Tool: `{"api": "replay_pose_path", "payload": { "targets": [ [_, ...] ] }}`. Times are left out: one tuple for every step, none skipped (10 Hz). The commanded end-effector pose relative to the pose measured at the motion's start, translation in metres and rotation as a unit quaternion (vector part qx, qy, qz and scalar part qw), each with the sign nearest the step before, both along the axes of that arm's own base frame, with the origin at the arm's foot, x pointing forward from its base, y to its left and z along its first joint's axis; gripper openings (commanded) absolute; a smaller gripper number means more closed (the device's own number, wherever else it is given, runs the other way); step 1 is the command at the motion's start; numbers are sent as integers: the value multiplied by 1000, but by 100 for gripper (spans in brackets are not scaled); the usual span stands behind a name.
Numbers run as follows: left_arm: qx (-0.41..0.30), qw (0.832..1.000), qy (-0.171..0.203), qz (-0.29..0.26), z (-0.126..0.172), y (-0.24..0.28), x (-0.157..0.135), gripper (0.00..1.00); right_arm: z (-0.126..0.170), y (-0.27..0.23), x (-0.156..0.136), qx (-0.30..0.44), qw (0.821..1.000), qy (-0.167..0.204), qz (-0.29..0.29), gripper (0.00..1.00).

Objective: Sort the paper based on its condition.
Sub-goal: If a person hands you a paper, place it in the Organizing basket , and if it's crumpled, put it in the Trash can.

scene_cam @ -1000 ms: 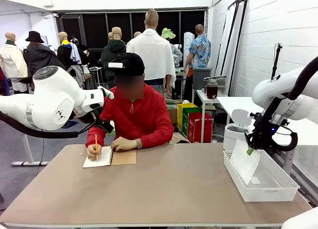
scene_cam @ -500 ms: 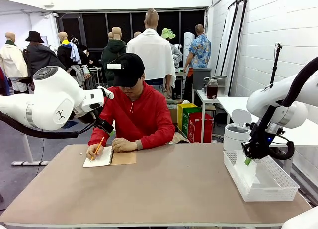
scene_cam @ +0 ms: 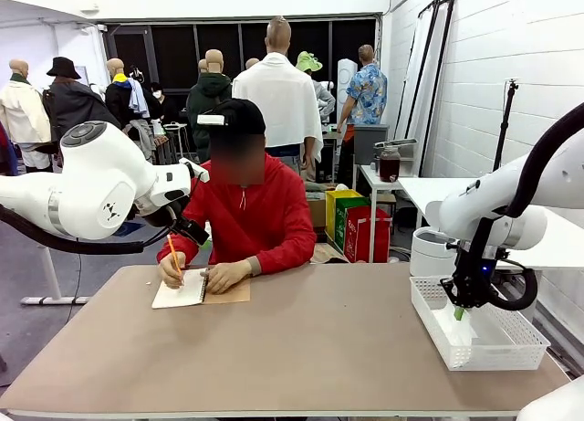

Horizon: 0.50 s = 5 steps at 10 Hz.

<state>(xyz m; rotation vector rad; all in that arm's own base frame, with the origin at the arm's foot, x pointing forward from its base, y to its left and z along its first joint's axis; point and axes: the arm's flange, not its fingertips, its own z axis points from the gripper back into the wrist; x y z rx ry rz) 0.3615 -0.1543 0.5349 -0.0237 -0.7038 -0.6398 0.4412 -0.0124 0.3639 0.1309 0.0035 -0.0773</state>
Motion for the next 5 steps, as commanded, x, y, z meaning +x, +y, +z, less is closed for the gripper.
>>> {"api": "replay_pose_path", "payload": {
  "targets": [
    [0, 1000, 2, 1, 0, 1, 0, 100, -5, 4, 3, -71, 996, 20, -43, 7],
    [0, 1000, 2, 1, 0, 1, 0, 100, -10, 5, 6, -102, 993, 33, -57, 26],
    [0, 1000, 2, 1, 0, 1, 0, 100, -14, 7, 7, -123, 989, 38, -67, 45],
    [0, 1000, 2, 1, 0, 1, 0, 100, -16, 8, 9, -149, 985, 37, -82, 64],
    [0, 1000, 2, 1, 0, 1, 0, 100, -15, 9, 11, -157, 983, 34, -91, 84]
  ]
}}
